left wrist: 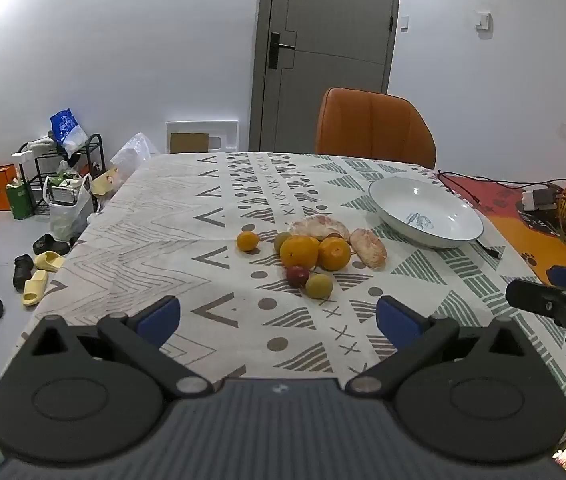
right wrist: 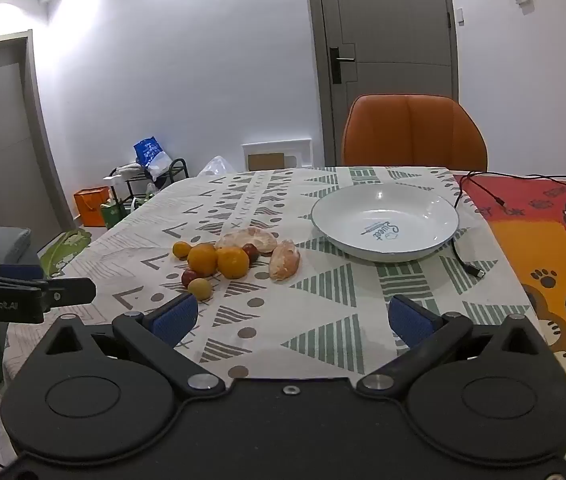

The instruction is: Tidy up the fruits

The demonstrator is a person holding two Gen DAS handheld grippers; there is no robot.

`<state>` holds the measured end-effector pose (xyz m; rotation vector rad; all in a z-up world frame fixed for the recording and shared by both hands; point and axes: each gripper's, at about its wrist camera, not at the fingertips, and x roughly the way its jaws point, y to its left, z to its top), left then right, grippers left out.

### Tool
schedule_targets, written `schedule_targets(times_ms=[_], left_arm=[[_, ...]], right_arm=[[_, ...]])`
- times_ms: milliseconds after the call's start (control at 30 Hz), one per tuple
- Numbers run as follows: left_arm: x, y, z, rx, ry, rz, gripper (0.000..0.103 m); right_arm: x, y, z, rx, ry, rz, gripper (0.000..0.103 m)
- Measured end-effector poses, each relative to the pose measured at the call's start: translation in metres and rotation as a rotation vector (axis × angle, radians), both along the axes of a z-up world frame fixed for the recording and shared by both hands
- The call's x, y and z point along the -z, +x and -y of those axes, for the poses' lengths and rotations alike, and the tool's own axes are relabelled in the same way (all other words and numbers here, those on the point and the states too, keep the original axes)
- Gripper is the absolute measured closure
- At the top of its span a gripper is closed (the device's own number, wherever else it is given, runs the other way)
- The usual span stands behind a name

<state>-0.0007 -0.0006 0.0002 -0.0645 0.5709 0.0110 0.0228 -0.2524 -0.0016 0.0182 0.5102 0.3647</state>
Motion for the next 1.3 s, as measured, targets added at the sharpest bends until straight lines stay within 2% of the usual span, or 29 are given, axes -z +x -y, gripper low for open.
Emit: schedule_targets(times_ms=[33, 1300], left_arm=[[-0.0002, 0.0006, -0.0018, -0.004, -0.024, -0.009, 0.000], [-0.0065, -0.0034, 0.0000, -0.001, -0.008, 0.024, 0.000]], right_arm=[[0.0004, 0.0002, -0.0005, 0.001, -0.002, -0.001, 0.000], [-0.0029, -0.0005, 0.0010, 0.002, 0.017, 0.021, 0.000]])
